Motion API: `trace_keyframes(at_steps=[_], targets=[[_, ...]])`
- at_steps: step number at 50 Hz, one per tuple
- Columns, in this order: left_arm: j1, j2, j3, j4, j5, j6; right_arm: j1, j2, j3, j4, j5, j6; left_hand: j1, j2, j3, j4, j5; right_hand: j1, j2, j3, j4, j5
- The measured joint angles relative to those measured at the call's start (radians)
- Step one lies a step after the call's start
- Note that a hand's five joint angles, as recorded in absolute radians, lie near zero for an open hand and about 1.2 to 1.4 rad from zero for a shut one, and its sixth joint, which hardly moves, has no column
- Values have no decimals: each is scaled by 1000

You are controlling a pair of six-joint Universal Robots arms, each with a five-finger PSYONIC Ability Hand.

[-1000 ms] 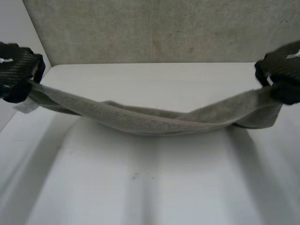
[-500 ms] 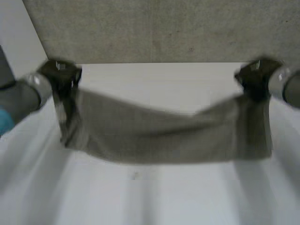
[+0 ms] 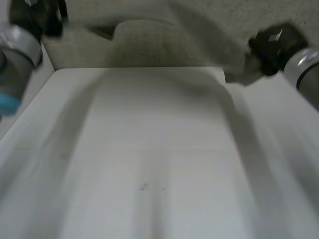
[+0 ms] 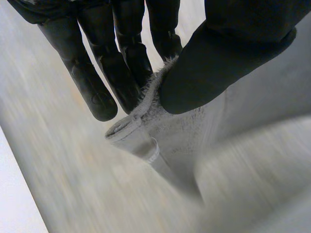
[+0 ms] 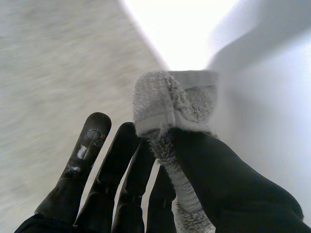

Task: Fold the towel.

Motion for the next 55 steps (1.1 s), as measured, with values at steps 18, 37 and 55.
trace_keyframes(at_steps=[18, 37, 55], targets=[[66, -12, -609, 81, 5, 281, -73, 208, 277, 100, -64, 5, 4, 0, 0, 0, 0, 0, 0, 0, 0, 0], [129, 236, -781, -3, 20, 298, -253, 32, 540, 110, -256, -49, 4, 0, 0, 0, 0, 0, 0, 0, 0, 0], [208, 438, -998, -395, 91, 589, -299, -239, 724, 472, -198, -441, 5, 0, 0, 0, 1, 0, 0, 0, 0, 1]])
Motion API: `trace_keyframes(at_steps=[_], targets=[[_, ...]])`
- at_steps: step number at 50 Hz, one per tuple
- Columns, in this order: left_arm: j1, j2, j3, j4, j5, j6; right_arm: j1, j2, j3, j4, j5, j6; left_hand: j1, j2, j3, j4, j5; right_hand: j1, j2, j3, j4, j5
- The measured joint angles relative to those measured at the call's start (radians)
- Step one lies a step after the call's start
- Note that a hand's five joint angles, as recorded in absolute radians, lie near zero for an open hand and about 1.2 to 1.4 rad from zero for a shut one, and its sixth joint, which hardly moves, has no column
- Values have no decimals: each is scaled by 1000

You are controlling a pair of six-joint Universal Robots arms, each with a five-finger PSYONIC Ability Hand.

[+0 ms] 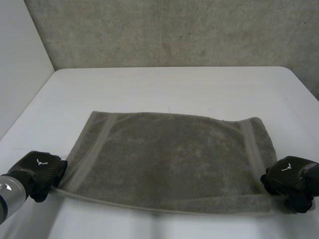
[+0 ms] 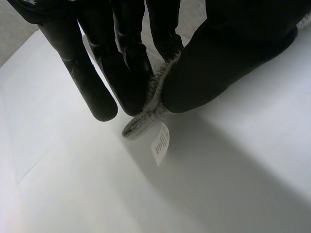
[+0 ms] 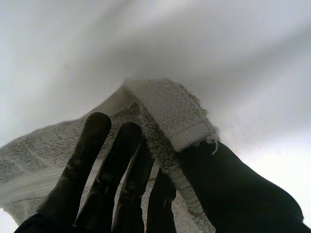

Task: Fold the towel.

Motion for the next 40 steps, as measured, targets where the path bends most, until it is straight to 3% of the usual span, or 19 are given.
trace_keyframes(at_steps=[10, 21, 27, 28, 31, 35, 40], targets=[[-35, -158, 88, 121, 21, 2, 50, 136, -103, -109, 31, 62, 5, 0, 0, 0, 0, 0, 0, 0, 0, 0], [-182, -437, 632, 299, -18, -64, 229, 318, -633, -290, 236, 279, 5, 0, 0, 0, 0, 0, 0, 0, 0, 0], [-215, -466, 971, 345, -60, -213, 260, 304, -853, -508, 277, 362, 5, 0, 0, 0, 0, 0, 0, 0, 0, 0], [-220, -467, 1100, 376, -95, -304, 268, 275, -893, -642, 282, 398, 5, 0, 0, 0, 0, 0, 0, 0, 0, 0], [-219, -460, 1240, 432, -150, -444, 275, 221, -894, -822, 283, 437, 8, 0, 0, 0, 0, 0, 0, 0, 0, 0], [-214, -443, 1306, 497, -195, -564, 279, 167, -840, -953, 279, 458, 9, 0, 0, 0, 0, 0, 0, 0, 0, 0], [-204, -419, 1229, 538, -206, -613, 280, 141, -737, -948, 260, 461, 9, 0, 0, 0, 1, 0, 0, 0, 0, 1]])
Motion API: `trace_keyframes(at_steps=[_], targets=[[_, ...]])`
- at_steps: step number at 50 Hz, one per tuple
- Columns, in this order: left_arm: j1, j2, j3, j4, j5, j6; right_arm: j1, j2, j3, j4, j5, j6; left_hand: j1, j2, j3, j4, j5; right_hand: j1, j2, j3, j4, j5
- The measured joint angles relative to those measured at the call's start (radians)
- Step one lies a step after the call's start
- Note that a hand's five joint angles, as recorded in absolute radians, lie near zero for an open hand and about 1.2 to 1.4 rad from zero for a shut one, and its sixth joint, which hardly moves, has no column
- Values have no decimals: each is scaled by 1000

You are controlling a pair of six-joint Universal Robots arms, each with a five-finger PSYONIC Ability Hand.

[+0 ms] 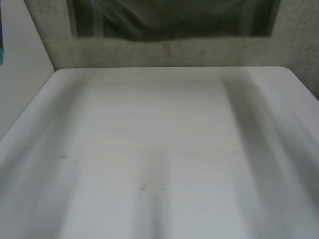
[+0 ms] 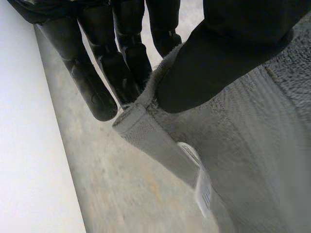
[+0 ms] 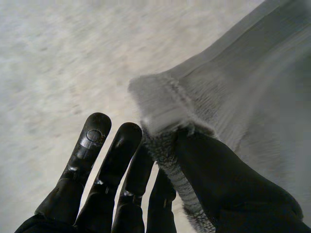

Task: Fold the towel.

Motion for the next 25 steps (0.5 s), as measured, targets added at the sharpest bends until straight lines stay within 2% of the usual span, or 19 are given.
trace_keyframes(at_steps=[5, 13, 17, 25], targets=[[7, 12, -156, 9, 22, 3, -1, 11, 91, 80, -49, -2, 0, 0, 0, 0, 0, 0, 0, 0, 0, 0], [20, -1, -538, 27, 117, 28, -10, 92, 251, 165, -166, -9, 0, 0, 0, 0, 0, 0, 0, 0, 0, 0], [30, -16, -650, 46, 138, 60, -12, 140, 292, 183, -188, -11, 0, 0, 0, 0, 0, 0, 0, 0, 0, 0], [93, -26, -917, 68, 176, 268, -29, 235, 368, 321, -194, -94, 0, 0, 0, 0, 0, 0, 0, 0, 0, 1]])
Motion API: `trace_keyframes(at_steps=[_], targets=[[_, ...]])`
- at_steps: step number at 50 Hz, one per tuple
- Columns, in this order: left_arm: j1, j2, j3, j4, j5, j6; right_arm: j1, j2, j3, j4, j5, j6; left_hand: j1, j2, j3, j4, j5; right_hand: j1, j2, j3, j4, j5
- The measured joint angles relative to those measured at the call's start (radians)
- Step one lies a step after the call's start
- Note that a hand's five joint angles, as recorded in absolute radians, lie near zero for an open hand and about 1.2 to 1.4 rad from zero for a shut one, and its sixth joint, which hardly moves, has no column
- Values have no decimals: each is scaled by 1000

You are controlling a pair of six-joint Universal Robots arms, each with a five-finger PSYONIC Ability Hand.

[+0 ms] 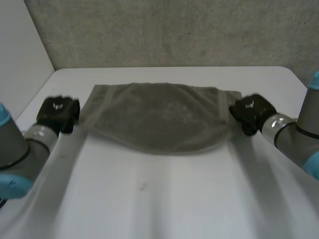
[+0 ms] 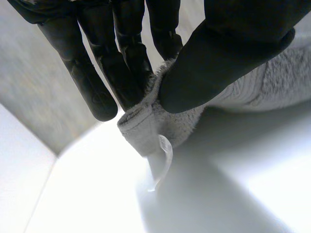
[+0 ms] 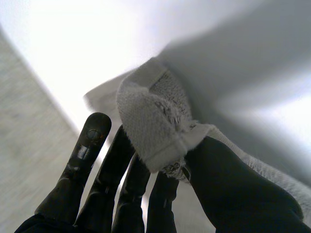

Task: Fold the towel.

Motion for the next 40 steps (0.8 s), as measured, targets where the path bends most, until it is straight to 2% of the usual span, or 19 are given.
trace_keyframes(at_steps=[4, 5, 6, 11, 15, 19, 24, 29, 35, 40], targets=[[55, 50, -106, -63, 25, 108, -23, -17, 31, 135, 9, -72, 0, 0, 0, 0, 0, 0, 0, 0, 0, 0], [88, 95, -159, -127, 42, 168, -37, -44, 55, 238, 15, -114, 0, 0, 0, 0, 0, 0, 0, 0, 0, 0], [88, 95, -159, -127, 42, 168, -37, -44, 55, 238, 15, -114, 0, 0, 0, 0, 0, 0, 0, 0, 0, 0], [192, 263, -278, -413, 92, 346, -80, -164, 149, 536, 29, -233, 0, 0, 0, 0, 0, 0, 0, 0, 0, 0], [280, 388, -326, -666, 138, 475, -105, -274, 212, 662, 37, -327, 0, 0, 0, 0, 0, 0, 0, 0, 0, 0], [325, 443, -332, -771, 196, 542, -112, -324, 226, 674, 37, -364, 0, 0, 0, 0, 0, 0, 0, 0, 0, 0], [332, 439, -315, -753, 250, 561, -108, -326, 207, 621, 35, -345, 0, 0, 0, 0, 0, 0, 0, 0, 0, 0], [234, 307, -223, -578, 273, 507, -99, -234, 145, 515, 47, -257, 0, 0, 0, 0, 0, 0, 0, 0, 0, 1], [105, 99, -39, -414, 206, 375, -87, -86, 48, 414, 100, -155, 2, 0, 0, 0, 0, 0, 0, 0, 0, 0], [50, -13, 87, -371, 148, 313, -79, -20, -6, 359, 134, -118, 2, 0, 0, 0, 0, 0, 0, 0, 0, 0]])
